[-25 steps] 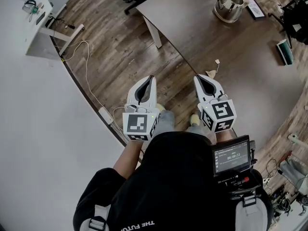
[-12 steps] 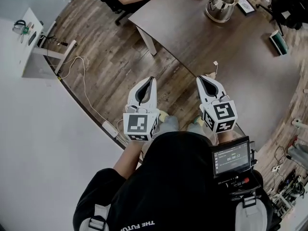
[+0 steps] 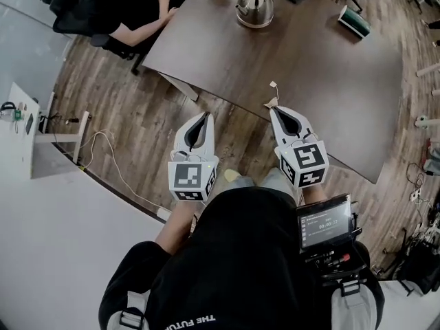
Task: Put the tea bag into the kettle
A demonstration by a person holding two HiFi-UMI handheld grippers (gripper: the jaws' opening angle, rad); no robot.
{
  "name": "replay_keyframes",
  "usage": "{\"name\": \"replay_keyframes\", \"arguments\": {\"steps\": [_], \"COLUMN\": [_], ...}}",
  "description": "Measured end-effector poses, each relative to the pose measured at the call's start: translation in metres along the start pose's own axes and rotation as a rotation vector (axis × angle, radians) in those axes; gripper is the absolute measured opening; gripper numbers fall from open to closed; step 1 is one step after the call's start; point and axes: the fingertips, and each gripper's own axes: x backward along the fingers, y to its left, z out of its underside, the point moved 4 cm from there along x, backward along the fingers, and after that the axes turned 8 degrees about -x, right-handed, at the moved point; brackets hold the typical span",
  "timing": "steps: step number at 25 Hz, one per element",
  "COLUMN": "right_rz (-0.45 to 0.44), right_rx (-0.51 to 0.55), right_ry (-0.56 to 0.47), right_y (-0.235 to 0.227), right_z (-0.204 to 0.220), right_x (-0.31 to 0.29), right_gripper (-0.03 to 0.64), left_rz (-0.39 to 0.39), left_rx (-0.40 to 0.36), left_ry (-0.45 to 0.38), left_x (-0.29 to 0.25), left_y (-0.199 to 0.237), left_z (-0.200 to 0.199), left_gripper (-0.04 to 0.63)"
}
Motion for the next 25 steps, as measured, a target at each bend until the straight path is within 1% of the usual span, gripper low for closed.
{"name": "replay_keyframes", "arguments": {"steps": [5,9,12,15,20,23,25], "right_rz": [0.123,0.187,0.22,0.23,0.217,0.195,0.176], "right_rx": [-0.003,0.004,0.023,0.045,0.042,0.04,0.041], "right_ry": [0.007,0.016,0.044,0.072,0.103,0.121,0.138], "right_y": [-0.026,-0.022,-0.017,-0.014,-0.019,-0.025,-0.03], "right_z": [0.008,0.016,0.028,0.033,0.038,0.039,0.039], "right_x": [0.022,0.039,0.049,0.053,0.051,0.043,0.034], "right_gripper": [0.005,0.005,0.005,0.005,0.012,0.017,0.033], "left_rz": [0.07,0.135,0.168,0.182,0.194,0.194,0.191], "left_rx": [-0.011,-0.039,-0.048,-0.053,-0.046,-0.051,-0.053], "left_ry": [-0.017,-0.033,-0.045,-0.049,-0.045,-0.04,-0.039], "left_x": [-0.013,-0.007,-0.002,-0.001,-0.008,-0.015,-0.021], "left_y": [-0.009,-0.013,-0.017,-0.019,-0.027,-0.029,-0.028], "left_z": [0.0,-0.002,-0.001,0.0,-0.002,-0.004,-0.007], "left_gripper": [0.003,0.003,0.003,0.003,0.003,0.003,0.003]}}
